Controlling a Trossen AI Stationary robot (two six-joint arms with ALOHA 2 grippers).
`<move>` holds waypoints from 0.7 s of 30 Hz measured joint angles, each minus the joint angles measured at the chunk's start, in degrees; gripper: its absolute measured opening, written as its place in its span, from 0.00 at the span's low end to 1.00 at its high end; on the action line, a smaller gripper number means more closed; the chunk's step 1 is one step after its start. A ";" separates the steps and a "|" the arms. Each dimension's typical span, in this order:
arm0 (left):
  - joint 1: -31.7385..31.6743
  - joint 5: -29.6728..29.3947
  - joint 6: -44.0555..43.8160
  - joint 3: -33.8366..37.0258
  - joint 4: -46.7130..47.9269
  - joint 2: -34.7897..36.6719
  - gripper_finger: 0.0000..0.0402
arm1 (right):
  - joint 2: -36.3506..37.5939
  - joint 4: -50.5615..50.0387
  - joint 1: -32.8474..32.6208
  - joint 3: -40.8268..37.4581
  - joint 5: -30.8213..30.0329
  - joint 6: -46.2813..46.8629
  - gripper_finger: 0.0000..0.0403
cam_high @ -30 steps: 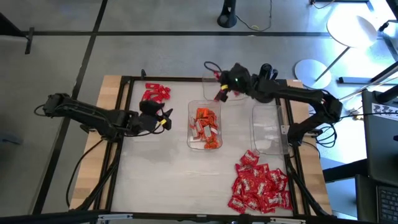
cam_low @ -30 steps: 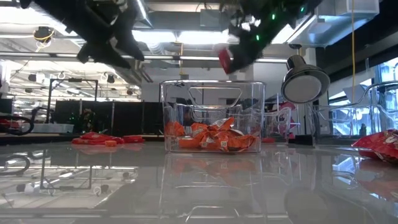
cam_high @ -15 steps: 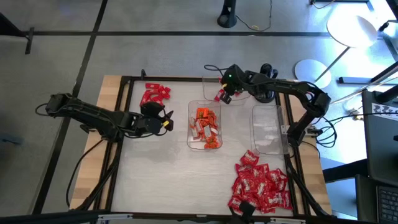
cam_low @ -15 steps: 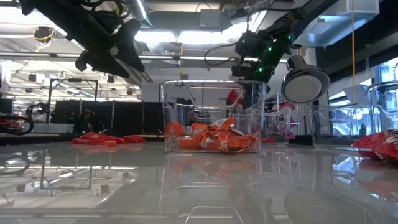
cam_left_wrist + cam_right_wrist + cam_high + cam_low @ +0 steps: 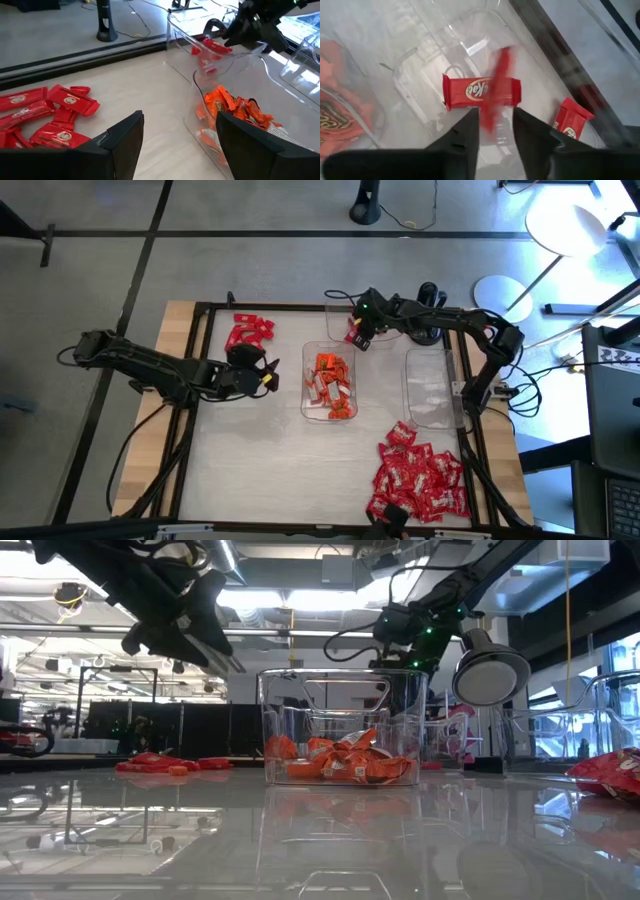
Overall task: Sort candy
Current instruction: Put the red chocolate into the top transparent bin
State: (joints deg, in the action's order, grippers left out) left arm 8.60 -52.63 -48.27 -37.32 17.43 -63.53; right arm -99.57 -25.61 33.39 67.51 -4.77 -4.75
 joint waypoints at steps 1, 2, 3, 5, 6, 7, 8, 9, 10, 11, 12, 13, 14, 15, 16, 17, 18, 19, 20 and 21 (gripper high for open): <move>-0.09 0.42 0.00 0.00 0.02 0.00 0.60 | 0.00 -0.04 0.02 0.00 -0.15 0.02 0.34; -0.11 0.88 0.00 -0.01 0.02 0.00 0.60 | 0.02 -0.19 0.02 0.02 -0.30 -0.01 0.37; -0.13 1.19 0.04 -0.02 0.04 0.00 0.60 | 0.26 -0.56 0.02 0.02 -0.40 -0.01 0.40; -0.20 1.26 0.43 -0.01 0.34 0.00 0.60 | 1.58 -1.54 -0.01 0.00 -0.57 0.00 0.44; -0.43 1.31 0.38 -0.02 0.87 0.00 0.60 | 2.75 -1.74 -0.32 0.00 0.04 -0.01 0.45; -0.84 1.54 -0.04 -0.02 1.93 0.00 0.60 | 4.05 -1.99 -0.77 0.02 0.62 0.03 0.46; -1.46 1.92 -1.00 -0.02 3.44 0.00 0.60 | 5.40 -1.97 -1.32 0.02 1.07 0.16 0.47; -2.51 2.43 -2.26 -0.02 5.65 0.00 0.60 | 6.93 -1.96 -2.09 0.04 1.42 0.19 0.48; -3.68 2.98 -4.01 -0.02 8.38 -0.02 0.60 | 8.20 -1.84 -3.12 0.02 1.51 0.19 0.48; -5.12 3.46 -6.05 -0.02 11.20 -0.22 0.60 | 9.63 -1.22 -4.25 0.04 1.73 0.19 0.48; -6.82 4.29 -8.58 -0.02 14.34 -0.47 0.60 | 10.95 -0.75 -5.23 0.06 1.83 0.18 0.48; -8.45 5.50 -10.63 -0.02 17.33 -0.77 0.60 | 12.06 -0.41 -6.29 0.07 1.80 0.11 0.48; -10.34 6.89 -12.61 -0.02 19.88 -1.22 0.60 | 12.91 0.12 -7.30 0.11 1.75 0.04 0.48; -12.27 8.32 -13.52 -0.02 21.62 -1.65 0.60 | 13.51 0.72 -8.23 0.11 1.71 0.02 0.48; -14.09 10.06 -14.09 -0.02 23.02 -2.36 0.60 | 13.89 1.13 -9.06 0.11 1.52 0.02 0.48; -15.88 11.98 -13.84 -0.02 23.79 -3.12 0.60 | 14.03 1.51 -9.94 0.11 1.42 0.02 0.48; -17.73 13.95 -13.06 -0.02 24.05 -3.98 0.60 | 14.03 2.07 -10.70 0.11 1.39 0.02 0.48; -19.53 16.00 -12.43 -0.02 24.09 -4.97 0.60 | 14.03 2.18 -11.41 0.11 1.39 0.02 0.48; -21.13 17.86 -11.62 -0.02 23.95 -5.99 0.60 | 13.94 2.07 -12.04 0.11 1.39 0.00 0.49; -22.63 19.05 -11.28 -0.02 23.91 -7.22 0.60 | 13.65 2.20 -12.65 0.11 1.39 -0.01 0.49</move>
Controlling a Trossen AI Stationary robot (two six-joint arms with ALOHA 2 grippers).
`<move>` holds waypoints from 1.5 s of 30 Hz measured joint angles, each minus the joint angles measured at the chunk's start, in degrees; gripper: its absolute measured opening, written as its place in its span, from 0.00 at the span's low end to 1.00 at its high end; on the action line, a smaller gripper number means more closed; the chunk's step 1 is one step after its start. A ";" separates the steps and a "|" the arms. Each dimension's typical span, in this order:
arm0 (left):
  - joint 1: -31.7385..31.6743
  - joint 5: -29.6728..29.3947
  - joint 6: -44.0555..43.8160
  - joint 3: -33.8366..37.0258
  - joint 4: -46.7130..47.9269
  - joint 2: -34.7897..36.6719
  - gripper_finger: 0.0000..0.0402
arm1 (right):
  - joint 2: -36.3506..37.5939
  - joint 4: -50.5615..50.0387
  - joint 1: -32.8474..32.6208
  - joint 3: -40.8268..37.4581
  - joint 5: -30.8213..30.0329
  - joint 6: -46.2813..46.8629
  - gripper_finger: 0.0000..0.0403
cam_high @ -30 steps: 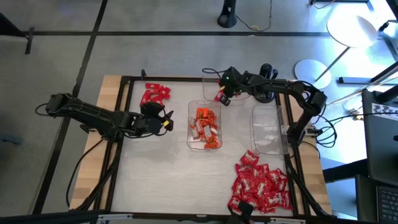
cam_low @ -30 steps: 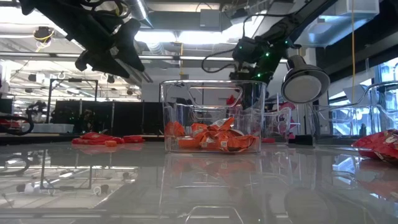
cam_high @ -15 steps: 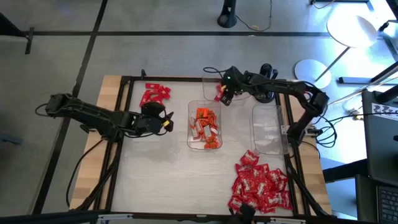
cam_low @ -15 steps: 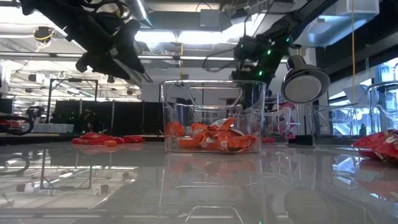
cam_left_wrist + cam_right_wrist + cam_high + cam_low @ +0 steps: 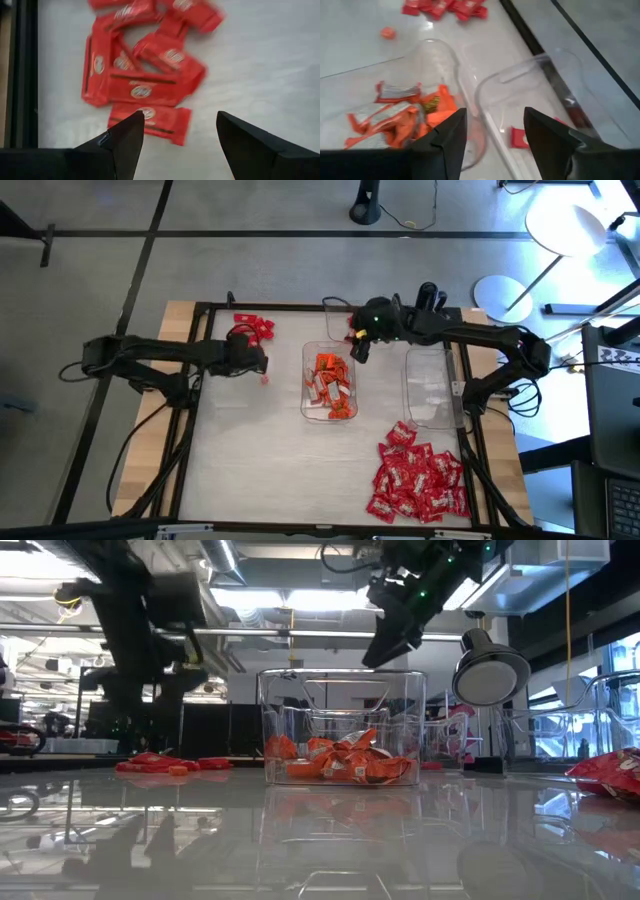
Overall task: Sort candy
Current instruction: Put the red chocolate into the top transparent bin
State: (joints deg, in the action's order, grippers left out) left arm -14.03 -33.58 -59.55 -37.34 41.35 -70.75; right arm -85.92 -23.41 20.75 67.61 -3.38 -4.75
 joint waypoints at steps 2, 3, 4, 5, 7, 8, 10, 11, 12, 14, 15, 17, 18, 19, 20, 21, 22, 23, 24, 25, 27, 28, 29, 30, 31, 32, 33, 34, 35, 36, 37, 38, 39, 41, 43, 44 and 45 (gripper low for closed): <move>-2.63 0.98 0.83 0.00 0.08 -2.48 0.60 | -0.65 -0.19 -1.03 -0.01 0.00 0.00 0.49; -3.86 1.00 0.94 0.00 0.03 -3.71 0.60 | -1.04 -0.46 -1.43 -0.07 0.00 0.00 0.49; -5.10 1.01 0.90 0.00 -0.03 -4.86 0.60 | -1.30 -0.41 -1.90 -0.07 0.00 0.00 0.49; -6.27 1.04 0.88 0.00 -0.08 -6.00 0.60 | -1.39 -0.37 -2.19 -0.07 -0.02 -0.02 0.49; -8.24 1.41 0.84 0.00 -0.68 -8.43 0.60 | -1.41 -0.54 -2.73 -0.11 -0.03 -0.02 0.49; -9.07 1.49 0.84 0.00 -1.03 -9.60 0.60 | -1.41 -0.09 -3.02 -0.29 -0.04 0.00 0.49; -10.30 2.18 0.84 0.00 -2.91 -11.92 0.60 | -1.41 0.13 -3.30 -0.84 -0.04 -0.02 0.49; -10.64 2.73 1.00 -0.03 -4.23 -12.99 0.60 | -1.41 -0.11 -3.32 -0.99 -0.03 0.00 0.49; -10.90 3.06 1.61 -0.15 -5.11 -13.81 0.60 | -1.41 -0.27 -3.32 -1.07 -0.04 0.00 0.49; -10.94 4.57 2.83 -0.28 -5.92 -15.12 0.59 | -1.41 -0.13 -3.25 -1.59 -0.05 0.00 0.49; -10.63 5.54 3.00 -0.34 -5.71 -15.51 0.59 | -1.41 -0.30 -3.25 -1.93 -0.07 0.00 0.49; -9.13 6.65 2.45 -0.37 -4.02 -15.92 0.59 | -1.41 -0.84 -3.23 -2.43 -0.07 0.04 0.49; -8.07 7.69 1.69 -0.25 -3.08 -15.95 0.60 | -1.41 -0.80 -3.23 -2.61 -0.07 0.06 0.49; -6.95 7.54 0.88 -0.31 -1.94 -15.75 0.60 | -1.41 -0.66 -3.23 -2.76 -0.07 0.07 0.49; -5.85 7.91 0.09 -0.33 -0.97 -15.57 0.60 | -1.41 -0.70 -3.23 -2.90 -0.07 0.07 0.49; -4.70 8.60 -0.56 -0.24 0.18 -15.16 0.60 | -1.41 -0.88 -3.23 -2.95 -0.04 0.07 0.49; -3.37 8.90 -1.30 -0.18 0.75 -14.79 0.60 | -1.41 -0.69 -3.23 -2.95 -0.07 0.07 0.49; -1.98 9.10 -1.73 -0.09 1.00 -14.70 0.60 | -1.41 -0.41 -3.22 -2.95 -0.07 0.07 0.49; -0.74 9.47 -1.99 -0.11 0.80 -14.46 0.60 | -1.41 -0.13 -3.16 -2.95 -0.09 0.06 0.49; 0.48 10.03 -2.13 -0.05 0.60 -14.32 0.60 | -1.41 0.06 -3.16 -2.95 -0.09 0.04 0.49; 3.04 10.47 -2.88 -0.02 0.05 -14.31 0.60 | -1.41 0.01 -3.14 -2.95 -0.09 0.04 0.49; 4.18 10.91 -3.24 -0.02 -0.27 -14.30 0.60 | -1.41 0.04 -3.14 -2.95 -0.09 0.04 0.49; 5.30 11.13 -3.48 -0.02 -0.31 -14.29 0.60 | -1.41 0.02 -3.14 -2.95 -0.09 0.04 0.49; 6.44 11.28 -3.82 -0.02 -0.31 -14.29 0.60 | -1.41 0.02 -3.14 -2.95 -0.09 0.04 0.49; 7.50 11.54 -4.20 -0.02 -0.30 -14.28 0.60 | -1.41 -0.06 -3.14 -2.95 -0.09 0.04 0.49; 8.50 11.60 -4.69 -0.02 -0.10 -14.17 0.60 | -1.41 -0.11 -3.14 -2.95 -0.09 0.04 0.49; 9.29 11.88 -5.41 -0.04 0.42 -13.82 0.60 | -1.41 -0.13 -3.14 -2.95 -0.09 0.04 0.49; 9.90 12.53 -6.65 -0.11 1.21 -13.52 0.60 | -1.41 -0.24 -3.14 -2.95 -0.08 0.04 0.49; 10.37 13.03 -8.98 -0.05 2.35 -12.80 0.60 | -1.41 -0.29 -3.14 -2.95 -0.07 0.04 0.49; 10.68 13.08 -11.22 0.06 3.44 -12.04 0.60 | -1.41 -0.16 -3.14 -2.95 -0.07 0.04 0.49; 10.95 12.55 -12.96 0.10 4.17 -11.30 0.60 | -1.41 0.07 -3.14 -2.95 -0.07 0.03 0.49; 11.18 11.11 -14.09 0.19 4.63 -10.35 0.60 | -1.41 0.48 -3.14 -2.95 -0.07 0.03 0.49; 11.17 9.31 -15.02 0.19 4.69 -9.41 0.60 | -1.41 0.82 -3.14 -2.95 -0.07 0.04 0.49; 10.51 7.05 -16.41 0.09 4.56 -8.27 0.60 | -1.41 1.34 -3.14 -2.95 -0.07 0.03 0.49; 9.74 6.21 -16.54 0.13 5.12 -8.22 0.60 | -1.41 1.35 -3.14 -2.95 -0.07 0.04 0.49; 9.44 5.88 -16.58 0.13 5.23 -8.22 0.60 | -1.41 1.33 -3.14 -2.95 -0.07 0.04 0.49; 9.09 5.49 -16.77 0.10 5.56 -8.30 0.60 | -1.41 1.33 -3.14 -2.95 -0.07 0.04 0.49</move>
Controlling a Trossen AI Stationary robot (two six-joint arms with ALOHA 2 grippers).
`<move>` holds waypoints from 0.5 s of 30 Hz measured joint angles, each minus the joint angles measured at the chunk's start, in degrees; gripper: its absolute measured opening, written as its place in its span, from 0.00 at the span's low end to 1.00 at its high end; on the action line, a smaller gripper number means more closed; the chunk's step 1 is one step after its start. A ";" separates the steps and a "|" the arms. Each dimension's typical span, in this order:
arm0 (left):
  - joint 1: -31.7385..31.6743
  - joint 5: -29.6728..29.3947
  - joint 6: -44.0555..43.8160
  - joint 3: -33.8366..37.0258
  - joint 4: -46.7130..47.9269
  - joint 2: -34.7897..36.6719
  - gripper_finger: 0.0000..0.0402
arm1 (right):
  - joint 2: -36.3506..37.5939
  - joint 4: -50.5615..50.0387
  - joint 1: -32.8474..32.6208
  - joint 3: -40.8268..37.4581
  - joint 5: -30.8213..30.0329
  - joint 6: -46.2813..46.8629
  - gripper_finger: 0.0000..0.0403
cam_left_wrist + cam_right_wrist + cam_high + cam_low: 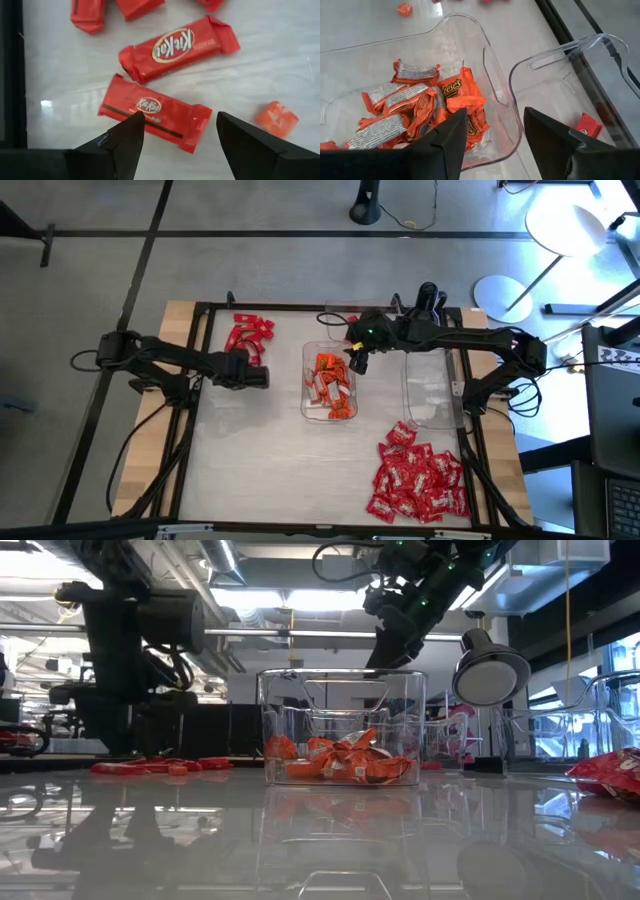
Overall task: Sort candy
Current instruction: Put the red chocolate into the top transparent bin
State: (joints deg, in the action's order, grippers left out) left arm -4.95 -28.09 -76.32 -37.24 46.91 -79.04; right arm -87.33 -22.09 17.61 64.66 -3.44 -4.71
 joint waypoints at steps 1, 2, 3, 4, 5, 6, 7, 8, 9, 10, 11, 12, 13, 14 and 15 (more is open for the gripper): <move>-0.36 -0.28 -0.34 0.00 0.59 -0.23 0.60 | 0.00 0.00 0.00 0.00 0.00 0.00 0.49; -0.79 -0.47 -0.60 0.30 0.85 -0.35 0.60 | 0.00 0.00 0.00 0.00 0.00 0.00 0.49; -1.19 -0.68 -0.77 0.86 0.48 -0.34 0.60 | 0.00 -0.06 0.00 0.00 0.02 0.00 0.49; -1.61 -0.85 -1.16 1.51 -0.21 -0.31 0.60 | 0.00 -0.04 0.00 0.00 0.00 -0.02 0.49; -2.02 -0.97 -1.58 2.28 -0.91 -0.31 0.60 | 0.00 -0.06 0.00 0.00 0.01 0.00 0.49; -2.32 -1.17 -2.32 3.32 -1.71 -0.31 0.60 | 0.00 -0.09 0.00 0.00 0.01 -0.02 0.49; -2.52 -1.47 -2.85 4.06 -2.45 -0.17 0.60 | 0.00 -0.09 0.00 0.00 0.02 0.00 0.49; -2.68 -1.46 -3.80 4.99 -3.09 -0.05 0.60 | 0.00 -0.15 0.00 0.00 0.01 -0.02 0.49; -2.81 -1.43 -4.65 5.75 -3.66 0.03 0.60 | 0.00 -0.26 0.00 0.00 0.01 0.00 0.49; -2.82 -1.47 -5.42 6.29 -4.29 0.07 0.60 | 0.00 -0.31 0.00 0.00 0.01 -0.01 0.49; -2.77 -1.59 -5.79 6.73 -4.79 0.07 0.60 | 0.00 -0.31 0.00 0.00 0.02 -0.01 0.49; -2.65 -1.66 -5.82 6.99 -5.25 0.06 0.60 | 0.00 -0.33 0.00 0.00 0.02 -0.02 0.49; -2.42 -1.75 -5.61 7.12 -5.89 0.06 0.60 | 0.00 -0.30 0.00 0.00 0.02 -0.02 0.49; -2.18 -1.90 -5.10 7.18 -6.41 0.04 0.60 | 0.00 -0.29 0.00 0.00 0.02 -0.02 0.49; -2.07 -2.07 -4.30 7.26 -6.87 0.02 0.60 | 0.00 -0.32 0.02 0.00 0.02 -0.02 0.49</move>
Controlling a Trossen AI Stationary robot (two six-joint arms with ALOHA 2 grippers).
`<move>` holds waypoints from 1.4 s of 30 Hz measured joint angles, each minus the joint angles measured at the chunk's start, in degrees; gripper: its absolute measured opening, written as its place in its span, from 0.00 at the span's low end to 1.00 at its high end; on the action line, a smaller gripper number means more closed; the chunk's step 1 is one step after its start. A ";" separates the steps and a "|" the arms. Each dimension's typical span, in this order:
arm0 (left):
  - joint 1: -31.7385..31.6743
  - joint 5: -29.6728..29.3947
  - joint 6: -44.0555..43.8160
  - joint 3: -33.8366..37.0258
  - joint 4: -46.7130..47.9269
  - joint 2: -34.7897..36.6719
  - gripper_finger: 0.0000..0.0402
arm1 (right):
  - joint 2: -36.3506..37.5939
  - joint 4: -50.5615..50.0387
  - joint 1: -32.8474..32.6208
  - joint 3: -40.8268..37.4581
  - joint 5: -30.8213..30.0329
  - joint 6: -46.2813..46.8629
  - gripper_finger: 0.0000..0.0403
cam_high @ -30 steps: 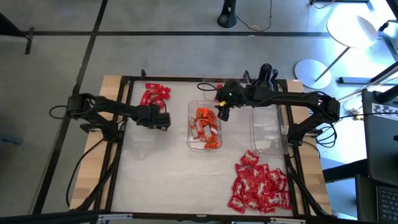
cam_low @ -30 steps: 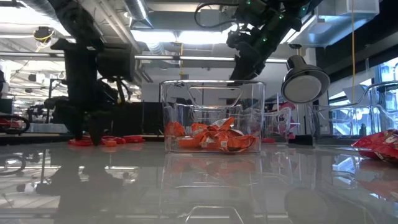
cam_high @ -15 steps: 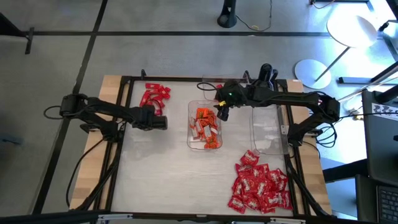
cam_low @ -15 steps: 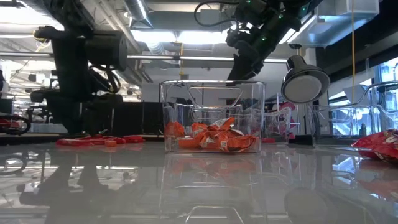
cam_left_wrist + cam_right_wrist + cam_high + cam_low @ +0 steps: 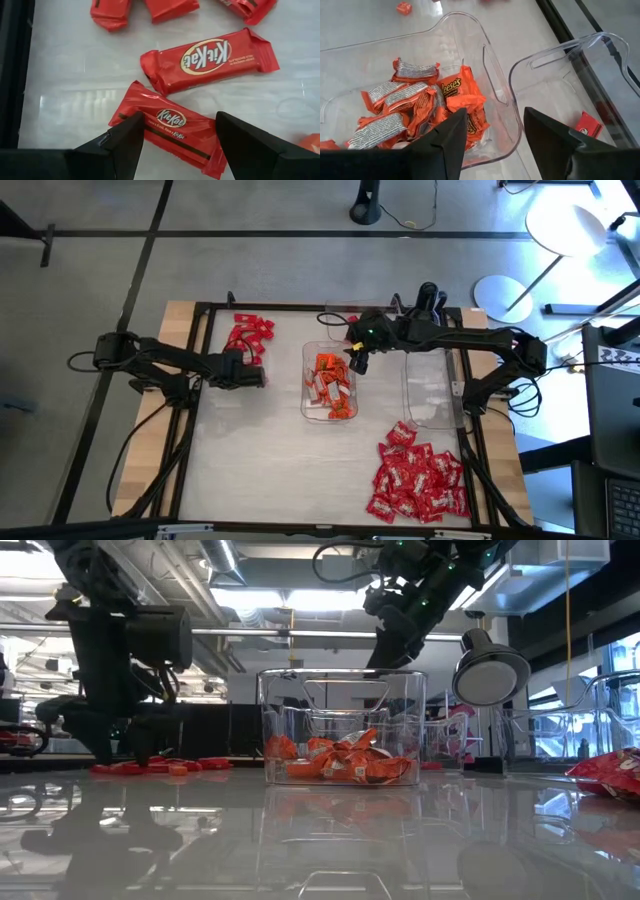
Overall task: Sort candy
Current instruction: Put the red chocolate into the top transparent bin
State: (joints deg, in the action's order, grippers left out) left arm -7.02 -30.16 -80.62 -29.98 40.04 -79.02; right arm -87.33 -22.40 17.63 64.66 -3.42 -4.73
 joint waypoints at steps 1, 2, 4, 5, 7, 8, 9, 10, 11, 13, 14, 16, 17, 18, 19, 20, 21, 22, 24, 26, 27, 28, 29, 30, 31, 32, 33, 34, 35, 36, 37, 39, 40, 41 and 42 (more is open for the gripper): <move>0.08 -0.14 0.63 0.04 -0.39 -0.04 0.60 | 0.00 -0.01 -0.01 0.00 0.00 0.01 0.49; 0.19 -0.18 1.39 0.10 -0.82 -0.08 0.60 | 0.00 0.01 0.00 0.00 0.00 0.00 0.49; 0.24 -0.07 3.47 0.14 -1.81 -0.11 0.60 | 0.00 -0.01 0.00 0.00 0.00 0.04 0.49; 0.45 0.24 5.01 0.16 -2.31 -0.11 0.60 | 0.00 -0.03 -0.02 0.00 0.00 0.06 0.49; 1.22 0.76 8.03 0.21 -3.00 -0.09 0.60 | 0.00 -0.16 -0.02 0.00 0.00 0.09 0.49; 1.85 0.72 9.40 0.31 -3.29 -0.13 0.60 | 0.00 -0.17 -0.02 0.00 0.01 0.09 0.49; 2.43 0.64 10.53 0.31 -3.53 -0.20 0.60 | 0.00 -0.19 -0.02 0.00 0.00 0.11 0.49; 2.94 0.57 11.36 0.31 -3.69 -0.20 0.60 | 0.00 -0.19 -0.02 0.00 0.00 0.13 0.49; 3.42 0.56 12.32 0.31 -3.87 -0.20 0.60 | 0.00 -0.19 -0.02 0.00 0.00 0.13 0.48; 4.29 0.41 14.05 0.31 -4.34 -0.20 0.60 | 0.00 -0.14 -0.02 0.00 0.00 0.15 0.49; 4.71 0.31 14.96 0.31 -4.54 -0.22 0.60 | 0.00 -0.13 -0.02 0.01 0.02 0.15 0.48; 5.49 0.62 16.72 -0.07 -4.79 -0.23 0.60 | 0.00 -0.12 -0.02 0.02 0.02 0.17 0.48; 5.88 1.00 17.78 -0.49 -4.95 -0.26 0.60 | 0.00 -0.12 -0.02 0.02 0.02 0.17 0.48; 6.25 1.71 18.70 -0.88 -5.04 -0.15 0.60 | 0.00 -0.13 -0.02 0.02 0.02 0.17 0.48; 6.59 2.98 19.54 -1.38 -5.38 0.07 0.60 | 0.00 -0.13 -0.02 0.02 0.02 0.17 0.48; 6.96 4.31 20.01 -1.87 -5.68 0.41 0.60 | 0.00 -0.14 -0.02 0.02 0.02 0.17 0.48; 7.37 6.08 20.71 -2.39 -5.83 1.02 0.60 | 0.00 -0.14 -0.02 0.02 0.02 0.17 0.48; 7.85 7.79 21.15 -2.78 -5.97 1.62 0.60 | 0.00 -0.16 -0.02 0.02 0.02 0.17 0.48; 8.93 10.02 21.86 -3.41 -6.06 3.12 0.60 | 0.00 -0.16 -0.02 0.02 0.02 0.17 0.48; 10.17 10.47 22.12 -3.95 -6.02 4.95 0.59 | 0.00 -0.16 -0.02 0.02 0.02 0.17 0.48; 10.75 10.27 21.59 -4.16 -5.85 5.93 0.59 | 0.00 -0.16 -0.02 0.02 0.02 0.20 0.48; 11.28 9.68 20.60 -4.22 -5.77 6.95 0.59 | 0.00 -0.15 -0.02 0.02 0.02 0.17 0.48; 11.74 8.63 18.79 -4.22 -5.47 7.80 0.59 | 0.00 -0.14 -0.02 0.02 0.03 0.19 0.48; 12.15 7.47 16.61 -4.22 -5.08 8.63 0.59 | 0.00 -0.11 -0.02 0.02 0.03 0.17 0.48; 12.52 6.05 14.70 -4.22 -4.80 9.37 0.59 | 0.00 -0.10 -0.02 0.02 0.02 0.17 0.48; 12.90 4.76 12.35 -4.22 -4.35 9.96 0.59 | 0.00 -0.10 -0.02 0.02 0.02 0.19 0.48; 13.26 3.79 10.00 -4.24 -3.50 10.34 0.59 | 0.00 -0.08 -0.02 0.02 0.02 0.20 0.48; 13.53 3.43 7.57 -4.24 -2.19 10.40 0.59 | 0.00 -0.08 -0.02 0.02 0.02 0.17 0.48; 13.75 3.41 5.36 -4.24 -0.46 10.39 0.59 | 0.00 -0.08 -0.02 0.02 0.02 0.19 0.48; 14.02 3.45 3.58 -4.24 1.48 10.26 0.59 | 0.00 -0.08 -0.02 0.02 0.02 0.17 0.48; 14.34 3.59 1.82 -4.21 3.51 10.00 0.59 | 0.00 -0.08 -0.02 0.02 0.03 0.17 0.48; 14.76 3.36 -1.67 -3.66 6.37 9.41 0.59 | 0.00 -0.08 -0.02 0.02 0.04 0.17 0.48; 14.85 3.02 -2.99 -3.03 6.95 9.21 0.59 | 0.00 -0.07 -0.02 0.02 0.04 0.17 0.48; 14.83 2.21 -4.07 -2.41 7.04 9.02 0.59 | 0.00 0.00 -0.02 0.02 0.04 0.17 0.48; 14.81 0.95 -4.94 -1.81 6.68 8.80 0.59 | 0.00 0.08 -0.02 0.02 0.04 0.17 0.48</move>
State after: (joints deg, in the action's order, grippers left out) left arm 7.79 -29.20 -85.56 -31.79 46.72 -70.22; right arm -87.33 -22.32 17.61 64.69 -3.38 -4.56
